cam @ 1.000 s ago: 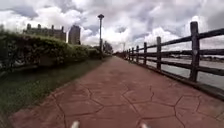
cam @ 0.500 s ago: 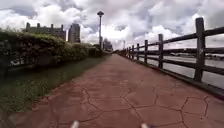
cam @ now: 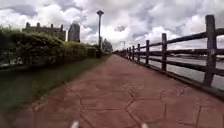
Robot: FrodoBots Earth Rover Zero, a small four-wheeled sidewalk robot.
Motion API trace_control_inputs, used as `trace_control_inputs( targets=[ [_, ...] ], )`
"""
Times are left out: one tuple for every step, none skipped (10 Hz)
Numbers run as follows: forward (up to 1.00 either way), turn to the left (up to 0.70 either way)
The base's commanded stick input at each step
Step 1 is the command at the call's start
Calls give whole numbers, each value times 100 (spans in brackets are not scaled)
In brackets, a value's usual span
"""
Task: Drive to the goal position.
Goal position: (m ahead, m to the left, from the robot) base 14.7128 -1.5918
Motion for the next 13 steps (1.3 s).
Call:
trace_control_inputs(
  targets=[
    [70, 0],
    [70, 0],
    [70, 0],
    [70, 0],
    [70, 0],
    [70, 0],
    [70, 0],
    [70, 0],
    [70, 0],
    [70, 0],
    [70, 0],
    [70, 0],
    [70, 0]
  ],
)
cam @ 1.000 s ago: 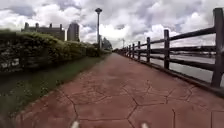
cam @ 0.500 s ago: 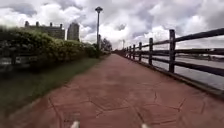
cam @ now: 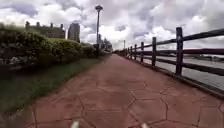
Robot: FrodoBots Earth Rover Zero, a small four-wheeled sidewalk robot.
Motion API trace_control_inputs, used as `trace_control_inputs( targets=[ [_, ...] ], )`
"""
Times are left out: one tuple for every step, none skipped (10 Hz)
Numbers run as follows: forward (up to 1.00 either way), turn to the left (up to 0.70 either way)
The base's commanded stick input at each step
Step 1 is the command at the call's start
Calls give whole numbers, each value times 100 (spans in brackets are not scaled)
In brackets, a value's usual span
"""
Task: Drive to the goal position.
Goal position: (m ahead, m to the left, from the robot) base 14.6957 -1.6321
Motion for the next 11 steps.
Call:
trace_control_inputs(
  targets=[
    [70, 0],
    [70, 0],
    [70, 0],
    [70, 0],
    [70, 0],
    [70, 0],
    [70, 0],
    [70, 0],
    [70, 0],
    [70, 0],
    [70, 0]
  ],
)
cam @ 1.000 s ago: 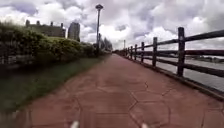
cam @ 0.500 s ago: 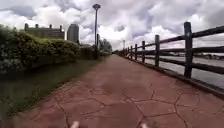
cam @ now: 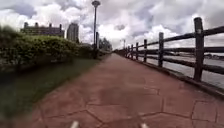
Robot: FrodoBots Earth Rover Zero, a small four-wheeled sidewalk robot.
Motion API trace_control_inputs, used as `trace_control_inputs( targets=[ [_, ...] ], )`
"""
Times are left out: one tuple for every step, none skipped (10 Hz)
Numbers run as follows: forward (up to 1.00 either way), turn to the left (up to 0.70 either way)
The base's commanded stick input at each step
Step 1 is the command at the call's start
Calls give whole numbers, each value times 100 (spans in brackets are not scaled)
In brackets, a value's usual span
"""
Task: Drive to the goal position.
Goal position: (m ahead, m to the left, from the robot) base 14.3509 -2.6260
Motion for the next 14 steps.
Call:
trace_control_inputs(
  targets=[
    [70, 0],
    [70, 0],
    [70, 0],
    [70, 0],
    [70, 0],
    [70, 0],
    [70, 0],
    [70, 0],
    [70, 0],
    [70, 0],
    [70, 0],
    [70, 0],
    [70, 0],
    [70, 0]
  ],
)
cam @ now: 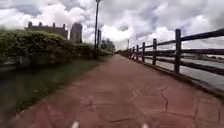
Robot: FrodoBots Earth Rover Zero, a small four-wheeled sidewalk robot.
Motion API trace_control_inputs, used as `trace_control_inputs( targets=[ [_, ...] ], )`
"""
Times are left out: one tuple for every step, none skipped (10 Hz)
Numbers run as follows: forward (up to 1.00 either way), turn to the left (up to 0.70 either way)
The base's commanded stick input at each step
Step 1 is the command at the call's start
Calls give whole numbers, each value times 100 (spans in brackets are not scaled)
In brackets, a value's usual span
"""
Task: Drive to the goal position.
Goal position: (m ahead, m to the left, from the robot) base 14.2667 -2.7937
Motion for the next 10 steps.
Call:
trace_control_inputs(
  targets=[
    [70, 0],
    [70, 0],
    [70, 0],
    [70, 0],
    [70, 0],
    [70, 0],
    [70, 0],
    [70, 0],
    [70, 0],
    [70, 0]
  ],
)
